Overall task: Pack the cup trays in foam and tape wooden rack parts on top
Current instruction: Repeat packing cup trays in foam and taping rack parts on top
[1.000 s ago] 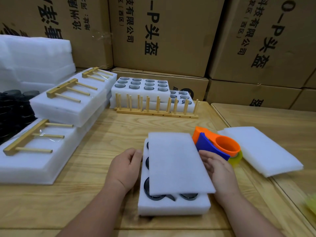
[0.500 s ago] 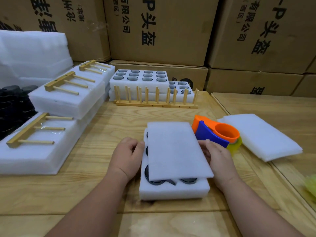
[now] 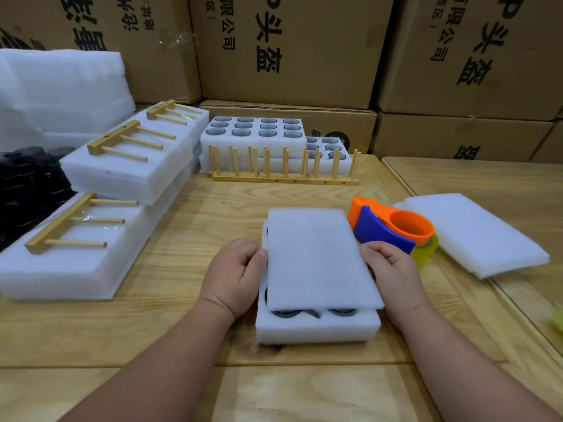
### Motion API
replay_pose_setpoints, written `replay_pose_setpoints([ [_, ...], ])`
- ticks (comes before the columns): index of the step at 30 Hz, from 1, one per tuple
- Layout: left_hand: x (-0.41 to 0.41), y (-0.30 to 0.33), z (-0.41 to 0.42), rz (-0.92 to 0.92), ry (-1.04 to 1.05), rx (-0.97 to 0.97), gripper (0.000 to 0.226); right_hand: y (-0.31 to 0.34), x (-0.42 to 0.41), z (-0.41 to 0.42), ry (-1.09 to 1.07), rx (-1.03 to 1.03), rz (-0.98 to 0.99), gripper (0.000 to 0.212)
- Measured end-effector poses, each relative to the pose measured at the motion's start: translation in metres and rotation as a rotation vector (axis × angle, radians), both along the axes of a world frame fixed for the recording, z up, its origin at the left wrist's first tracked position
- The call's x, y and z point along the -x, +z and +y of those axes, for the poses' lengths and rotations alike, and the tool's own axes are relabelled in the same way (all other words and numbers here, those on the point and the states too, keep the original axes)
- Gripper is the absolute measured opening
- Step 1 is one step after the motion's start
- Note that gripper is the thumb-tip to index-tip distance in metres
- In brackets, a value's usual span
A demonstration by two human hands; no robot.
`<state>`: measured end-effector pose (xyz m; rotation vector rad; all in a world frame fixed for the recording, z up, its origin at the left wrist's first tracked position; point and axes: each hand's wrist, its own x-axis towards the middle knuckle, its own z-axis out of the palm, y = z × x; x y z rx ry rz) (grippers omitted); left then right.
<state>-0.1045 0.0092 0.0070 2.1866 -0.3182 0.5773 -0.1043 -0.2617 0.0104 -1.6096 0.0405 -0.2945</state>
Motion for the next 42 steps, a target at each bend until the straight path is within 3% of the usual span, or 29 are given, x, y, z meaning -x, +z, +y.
replay_pose_setpoints([
  [14, 0.009, 0.002, -0.001, -0.178, -0.086, -0.059, 0.027, 0.000, 0.002, -0.001, 0.107, -0.090, -0.100, 0.013],
  [20, 0.006, 0.004, -0.001, -0.004, -0.006, 0.155, 0.027, -0.002, -0.001, 0.001, 0.079, -0.068, -0.028, 0.019],
  [33, 0.008, 0.002, -0.001, -0.013, -0.071, 0.139, 0.024, -0.002, 0.000, -0.002, 0.056, -0.067, -0.091, 0.022],
  [36, 0.005, 0.001, 0.000, 0.082, -0.031, 0.252, 0.021, 0.000, 0.002, 0.001, 0.067, -0.066, -0.076, 0.011],
  [42, -0.005, 0.000, -0.001, 0.260, -0.018, 0.341, 0.026, 0.000, 0.001, 0.001, 0.089, 0.066, -0.035, 0.009],
])
